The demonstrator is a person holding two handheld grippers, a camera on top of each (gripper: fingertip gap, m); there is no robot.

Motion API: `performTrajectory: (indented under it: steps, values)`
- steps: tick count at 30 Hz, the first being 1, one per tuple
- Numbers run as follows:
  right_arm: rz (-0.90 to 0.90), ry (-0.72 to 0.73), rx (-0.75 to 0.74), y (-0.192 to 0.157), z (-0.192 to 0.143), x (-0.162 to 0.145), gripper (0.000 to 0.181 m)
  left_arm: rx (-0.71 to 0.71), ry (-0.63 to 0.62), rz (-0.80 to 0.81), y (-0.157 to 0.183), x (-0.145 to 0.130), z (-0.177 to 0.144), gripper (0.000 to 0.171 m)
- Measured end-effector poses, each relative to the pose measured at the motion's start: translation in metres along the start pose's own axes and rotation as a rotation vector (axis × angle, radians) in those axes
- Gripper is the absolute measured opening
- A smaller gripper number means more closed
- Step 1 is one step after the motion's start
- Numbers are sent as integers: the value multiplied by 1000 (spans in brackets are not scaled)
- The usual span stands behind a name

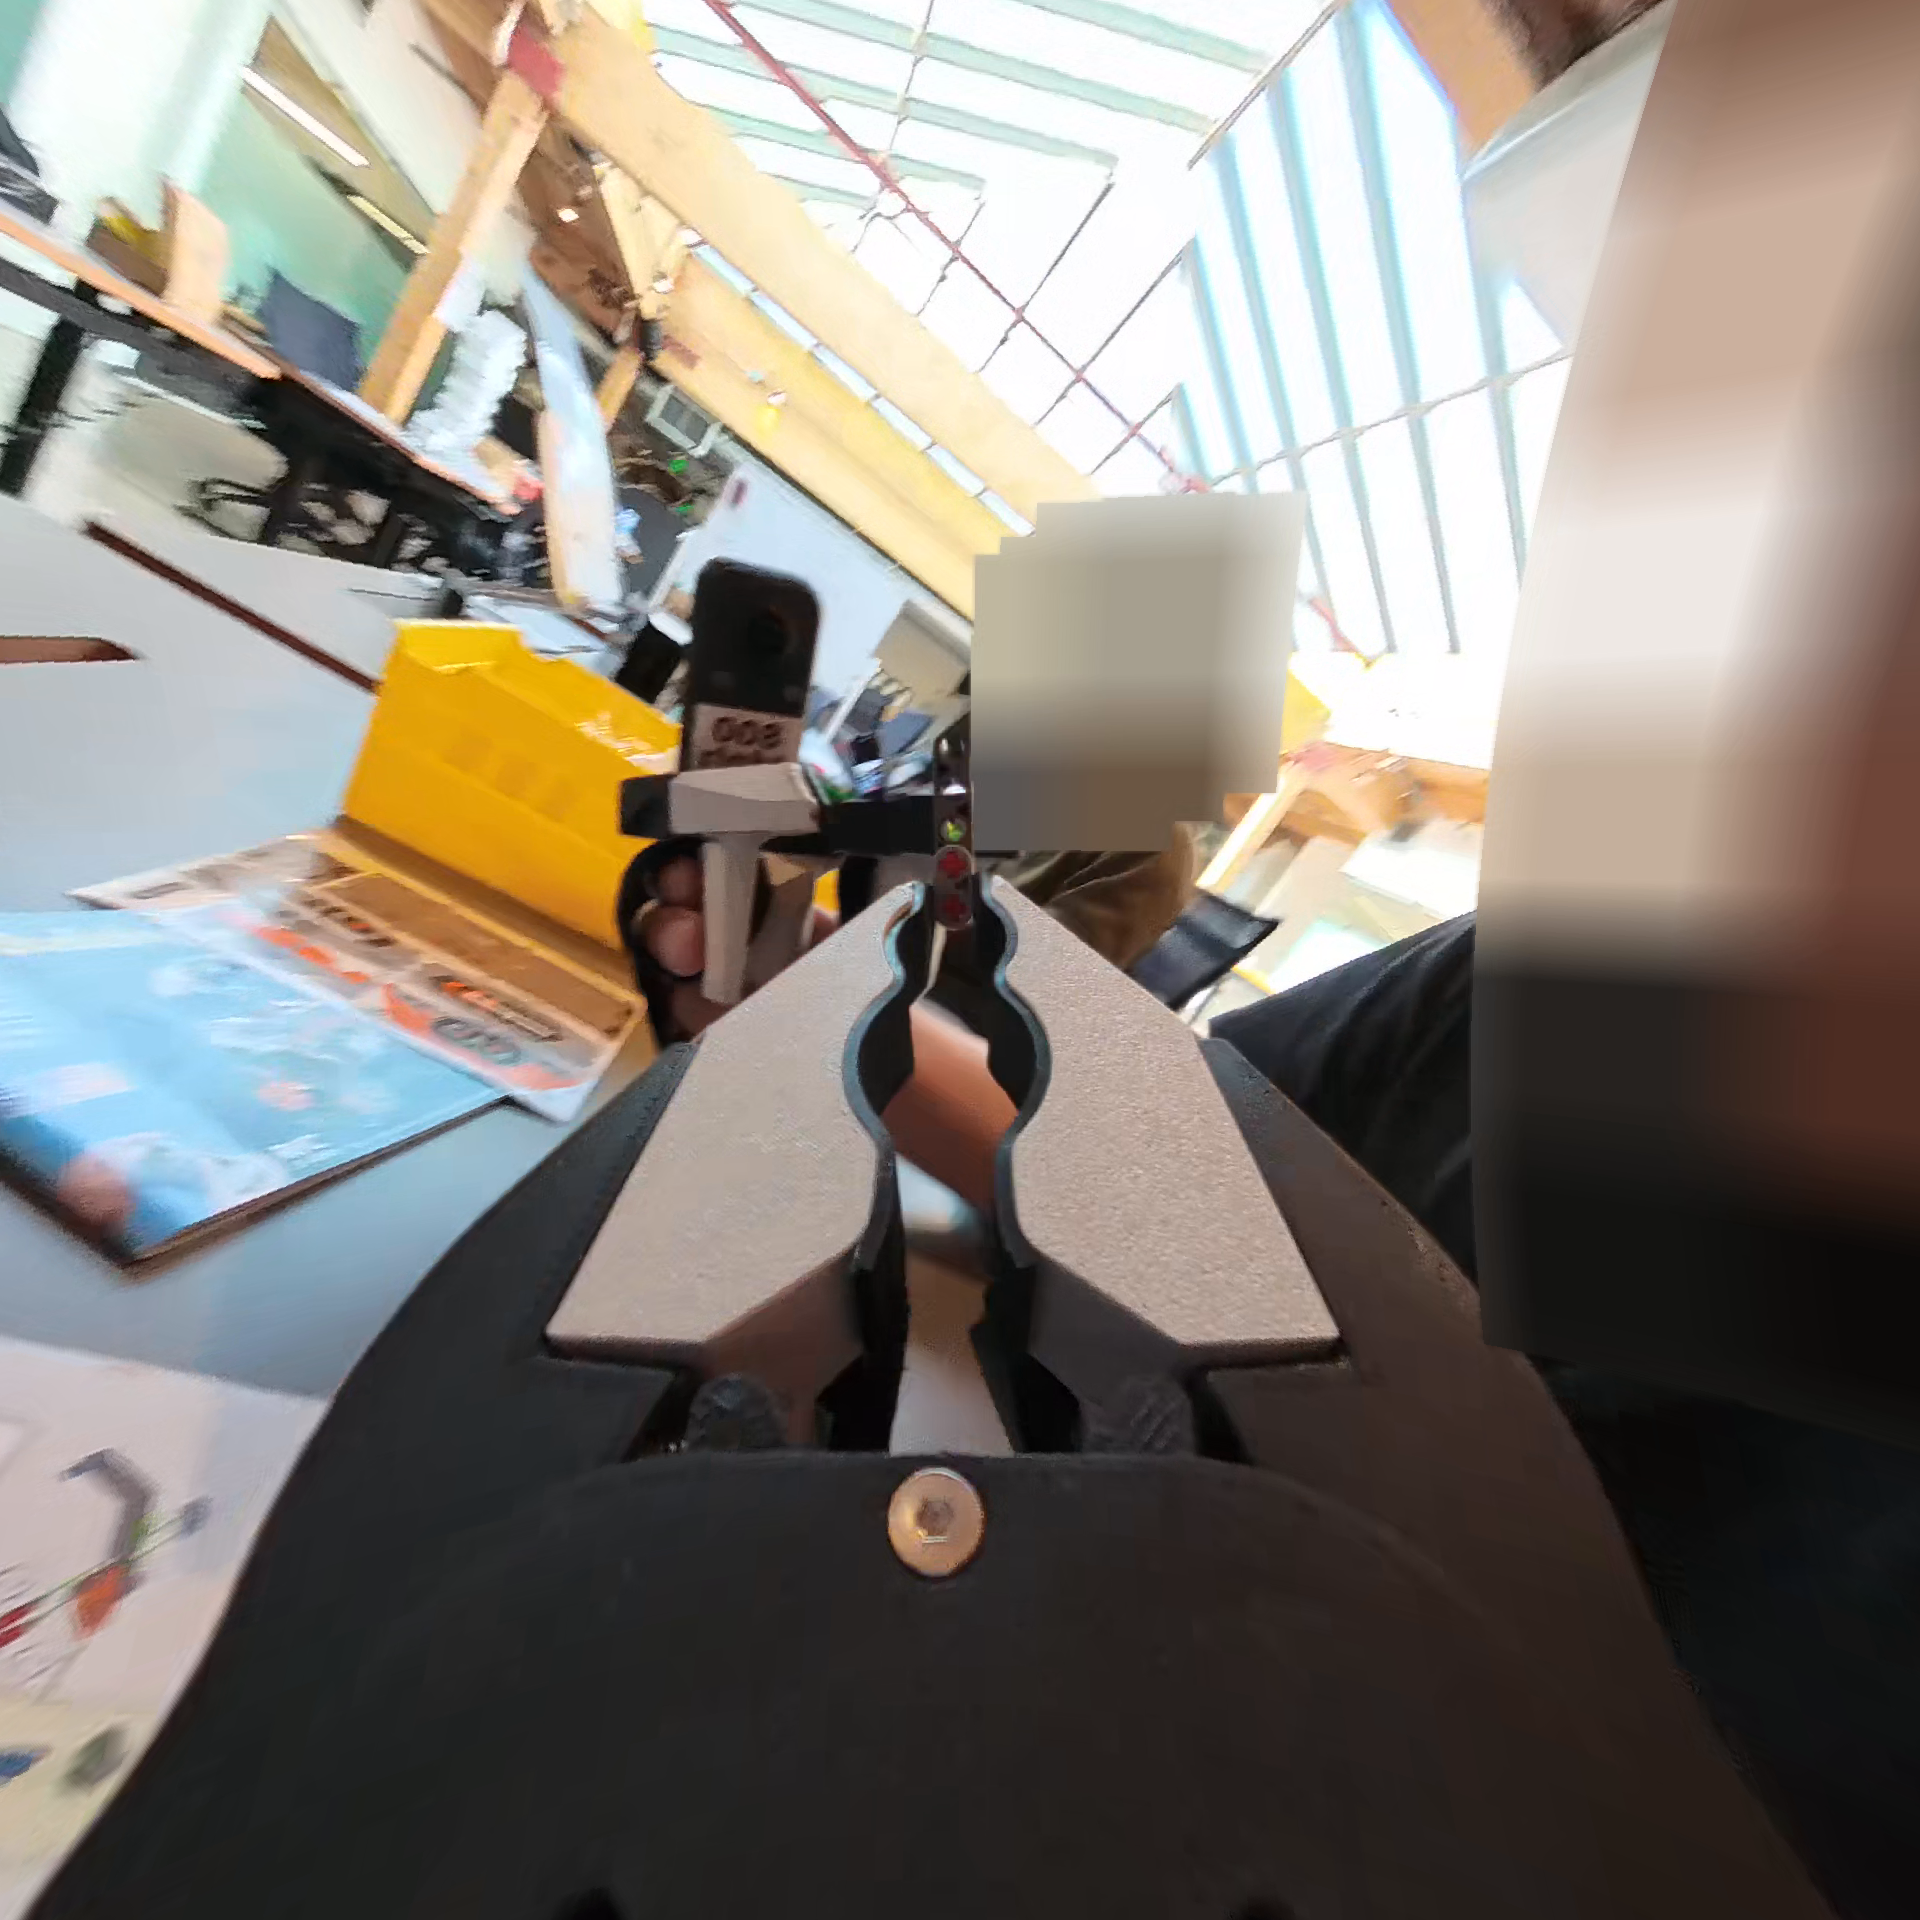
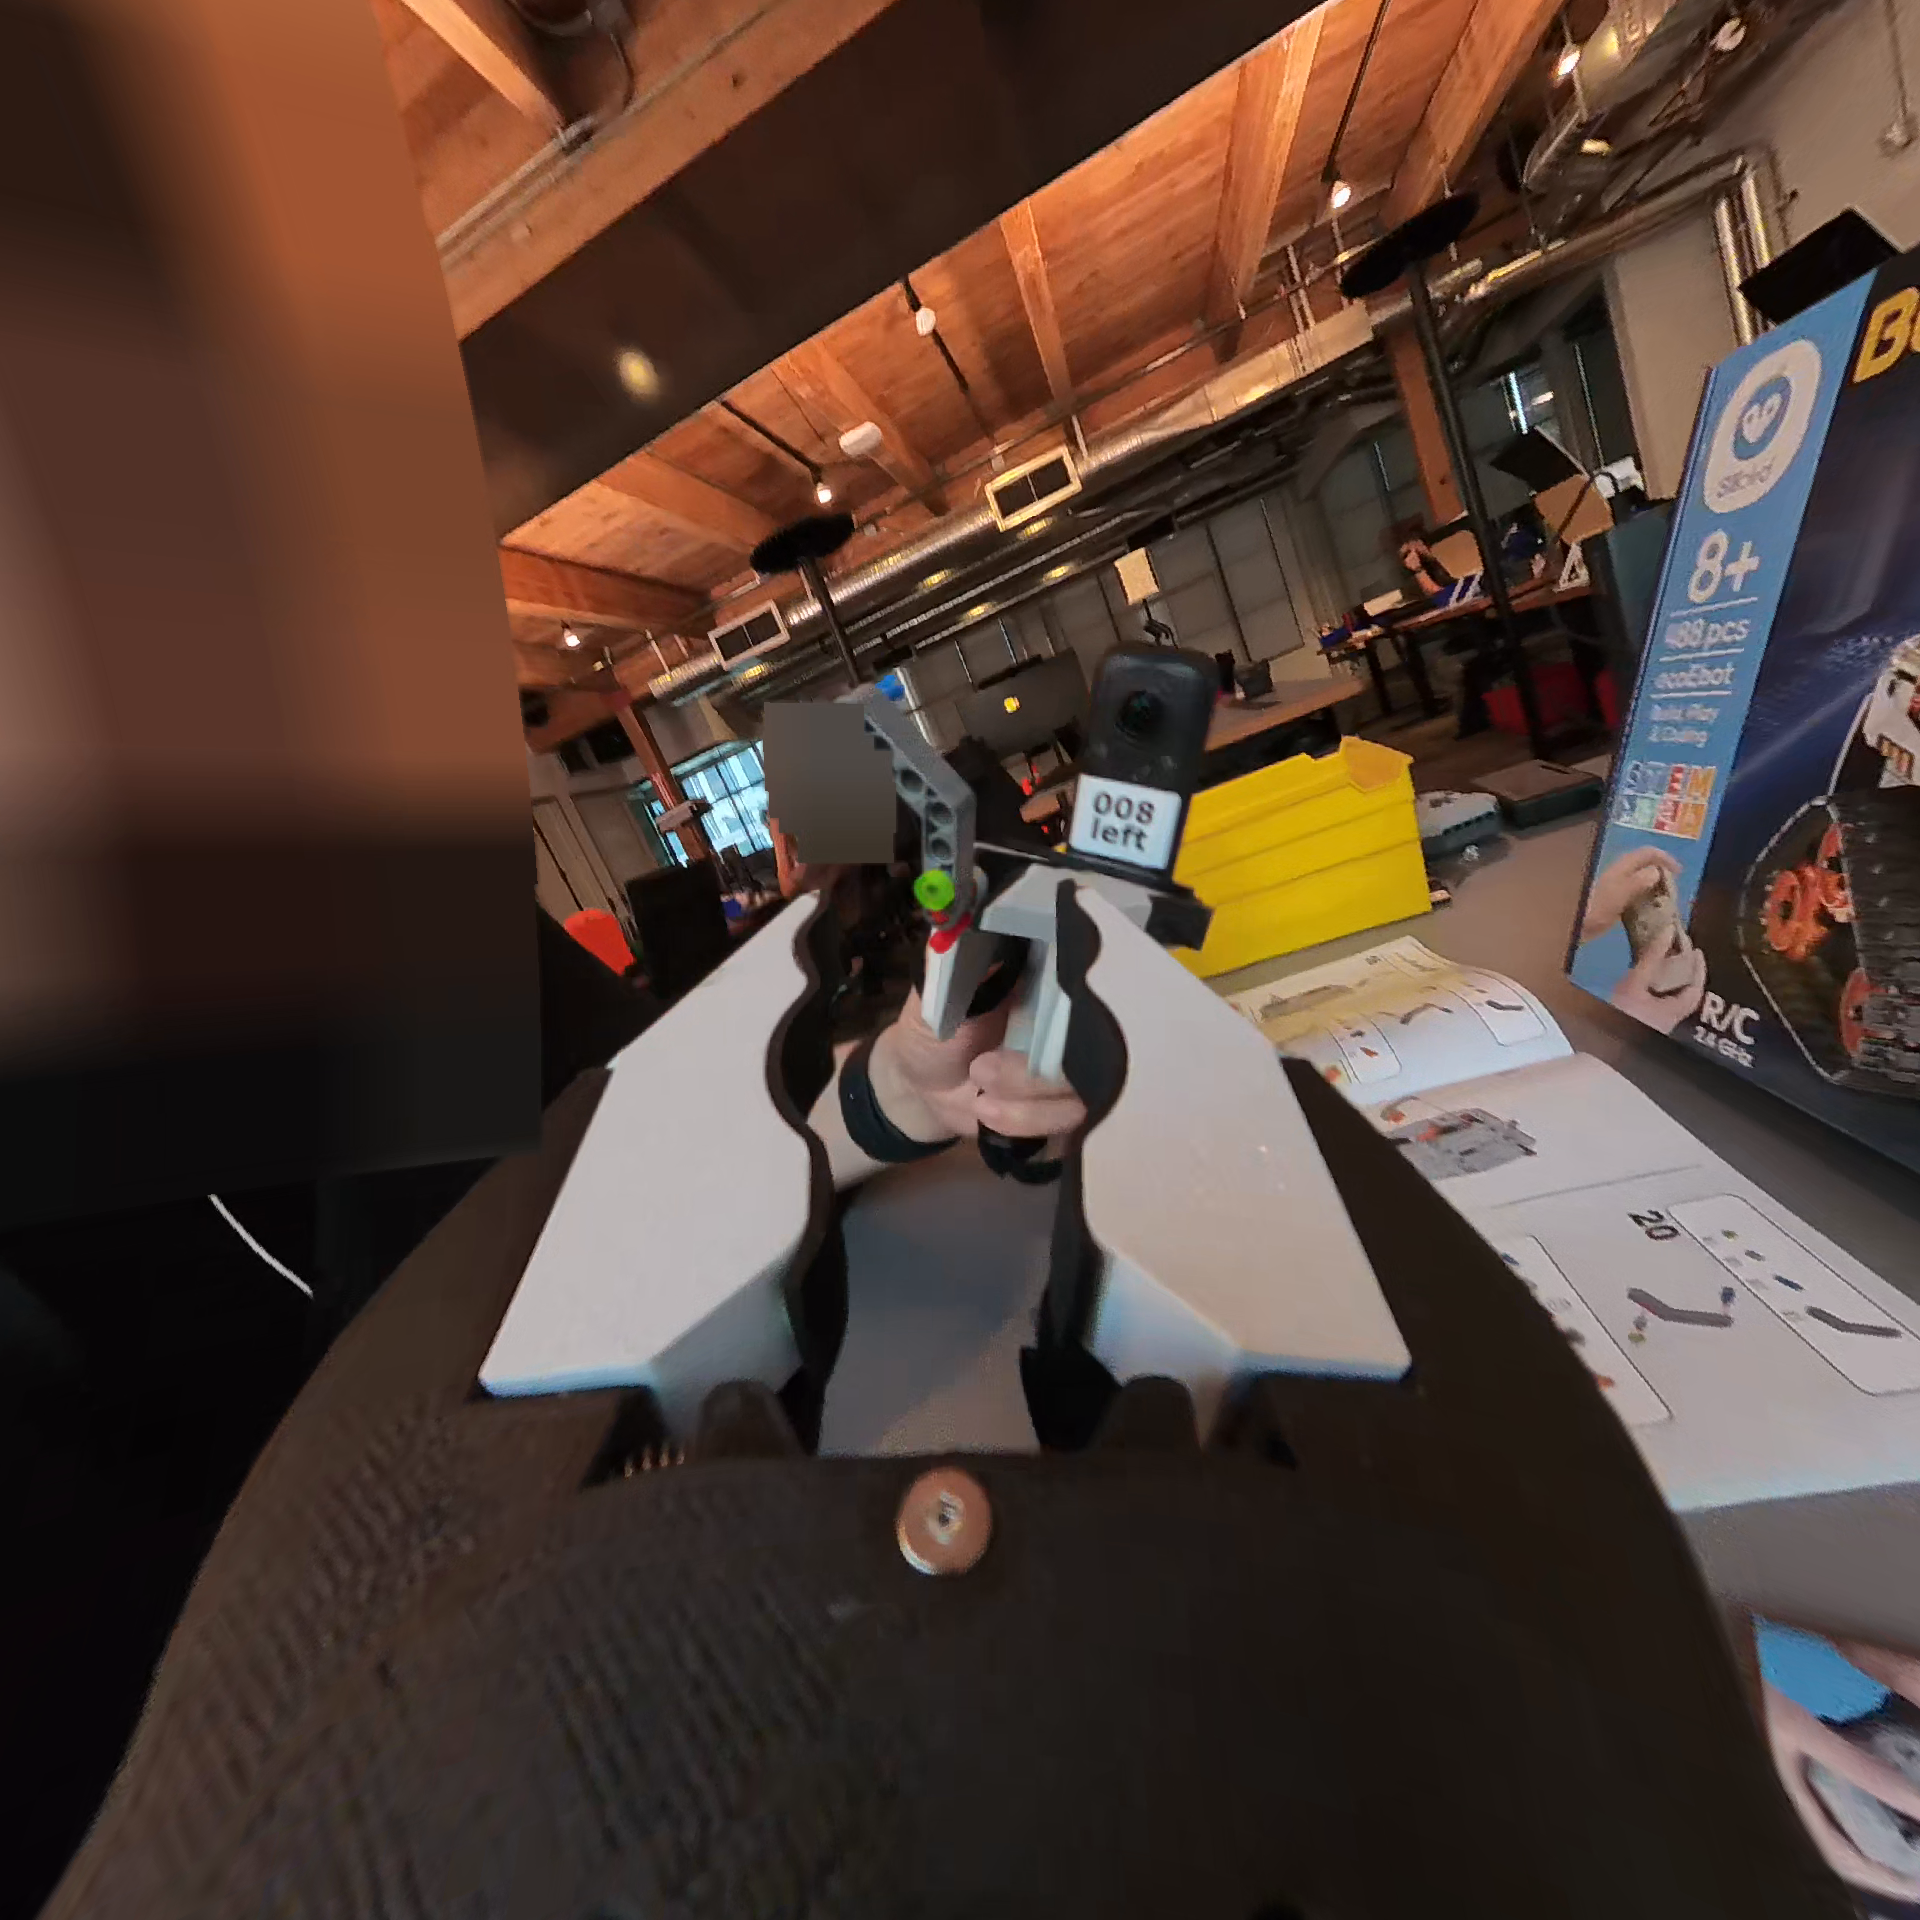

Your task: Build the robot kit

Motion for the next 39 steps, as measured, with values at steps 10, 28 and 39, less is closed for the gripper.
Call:
performTrajectory:
  steps: [10,28,39]
  values:
    - [-3,-36,-74,8,-5,-2,31,176,-109,187,3,-1,1,5]
    - [-30,-36,-216,21,-8,-5,28,265,-82,-29,-19,4,-28,5]
    - [-48,-37,-207,19,-6,-5,27,138,-83,-140,-18,5,-33,5]
Point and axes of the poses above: each gripper's, where its closed fingertips meet, z out along the fingers, x out of its top, y = z × x across the jaws, the point moved 10 cm from there along -z, back along the fingers, and after that the axes turned 8 degrees about z, right-handed, at the moved point
